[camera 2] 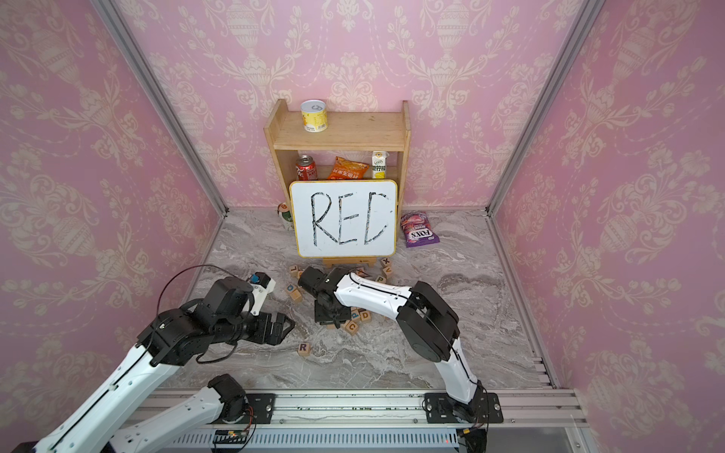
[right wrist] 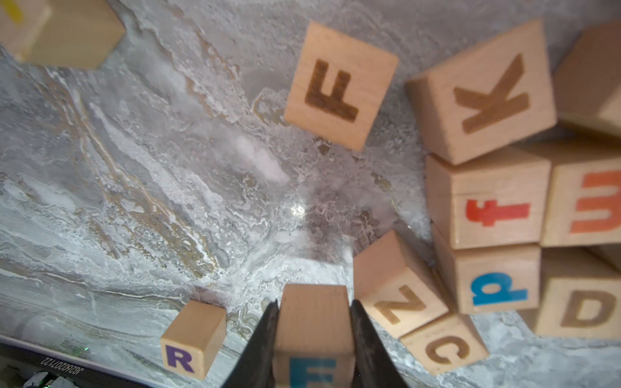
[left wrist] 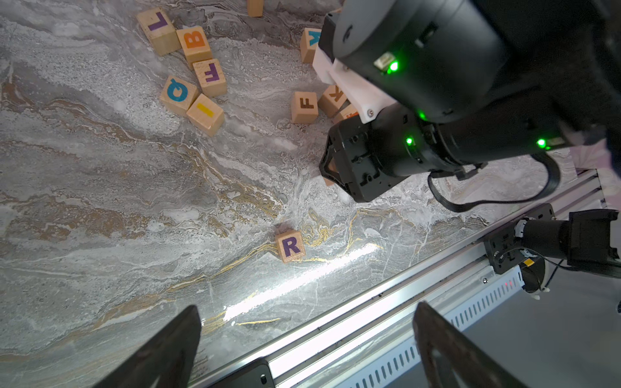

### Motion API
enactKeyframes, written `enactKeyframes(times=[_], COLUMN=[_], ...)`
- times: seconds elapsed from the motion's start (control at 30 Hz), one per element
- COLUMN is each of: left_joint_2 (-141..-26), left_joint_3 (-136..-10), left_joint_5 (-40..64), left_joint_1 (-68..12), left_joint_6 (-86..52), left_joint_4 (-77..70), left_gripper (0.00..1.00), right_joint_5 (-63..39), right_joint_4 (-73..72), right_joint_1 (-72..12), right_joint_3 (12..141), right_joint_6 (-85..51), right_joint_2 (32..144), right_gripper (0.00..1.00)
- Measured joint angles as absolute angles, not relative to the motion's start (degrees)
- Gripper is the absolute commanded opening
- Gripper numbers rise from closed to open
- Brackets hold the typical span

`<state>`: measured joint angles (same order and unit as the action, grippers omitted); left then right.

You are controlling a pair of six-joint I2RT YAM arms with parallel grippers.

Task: Assemble the uppercase word "red" with letter blocks
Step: Place the letter block at the center of the board.

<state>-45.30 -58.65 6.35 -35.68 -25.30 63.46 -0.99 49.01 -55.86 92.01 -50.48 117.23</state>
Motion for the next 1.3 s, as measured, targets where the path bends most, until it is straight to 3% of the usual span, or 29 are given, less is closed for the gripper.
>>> enactKeyframes(times=[1.3], left_joint_2=[-31.8], left_joint_3=[-60.7], left_joint_5=[7.3], left_joint_1=[-35.7], left_joint_6=[-28.0], left_joint_4=[76.5], left_gripper=[0.99], right_joint_5=[2.6], right_joint_4=[43.7], right_joint_1=[-66.1], right_joint_3=[84.2], right_joint_6=[-65.5], right_joint_2=[114.8], right_gripper=[0.19])
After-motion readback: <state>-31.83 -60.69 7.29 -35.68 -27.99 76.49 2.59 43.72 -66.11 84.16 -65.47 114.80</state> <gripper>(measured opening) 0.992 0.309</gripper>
